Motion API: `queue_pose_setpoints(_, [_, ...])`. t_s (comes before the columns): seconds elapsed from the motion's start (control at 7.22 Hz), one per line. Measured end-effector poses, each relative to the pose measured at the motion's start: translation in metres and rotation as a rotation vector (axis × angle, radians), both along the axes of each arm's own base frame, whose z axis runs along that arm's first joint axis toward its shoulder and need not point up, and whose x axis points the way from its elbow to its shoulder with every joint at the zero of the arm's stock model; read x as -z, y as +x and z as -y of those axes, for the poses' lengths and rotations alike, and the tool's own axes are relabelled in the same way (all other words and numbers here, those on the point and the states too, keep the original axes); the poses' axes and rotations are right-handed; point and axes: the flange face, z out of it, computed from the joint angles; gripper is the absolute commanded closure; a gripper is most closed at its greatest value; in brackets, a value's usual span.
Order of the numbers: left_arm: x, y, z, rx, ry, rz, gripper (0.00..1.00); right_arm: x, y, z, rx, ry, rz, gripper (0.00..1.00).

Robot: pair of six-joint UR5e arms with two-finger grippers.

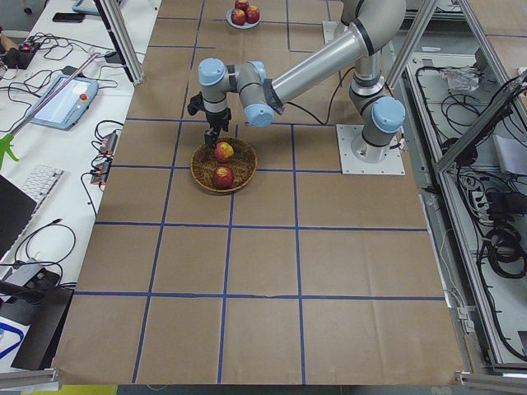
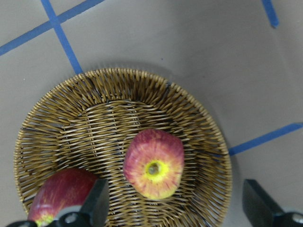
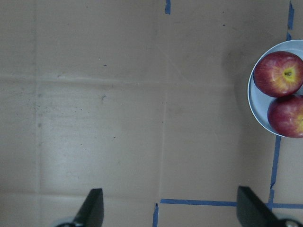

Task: Transfer apple from basket to plate
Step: 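Close the left gripper on the red-yellow apple and lift it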

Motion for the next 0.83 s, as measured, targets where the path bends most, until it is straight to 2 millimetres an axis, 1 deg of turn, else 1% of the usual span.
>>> queue_pose_setpoints(0.14, [0.012, 0.003, 0.001, -0.004, 0.015, 0.011, 0.01, 0.0, 0.0, 0.0, 0.0, 0.0, 0.0, 0.0])
queue_pose_setpoints(0.42, [0.03, 0.006, 0.005, -0.009, 0.024, 0.018, 0.01, 0.0, 0.0, 0.0, 0.0, 0.0, 0.0, 0.0])
queue_pose_setpoints(0.55, [0.041, 0.006, 0.006, -0.017, 0.032, 0.016, 0.08, 0.0, 0.0, 0.0, 0.0, 0.0, 0.0, 0.0])
queue_pose_setpoints(0.69, [0.051, 0.004, 0.004, -0.029, 0.044, 0.011, 0.21, 0.0, 0.0, 0.0, 0.0, 0.0, 0.0, 0.0])
queue_pose_setpoints(0.83, [0.056, 0.003, 0.001, -0.037, 0.052, 0.005, 0.3, 0.0, 0.0, 0.0, 0.0, 0.0, 0.0, 0.0])
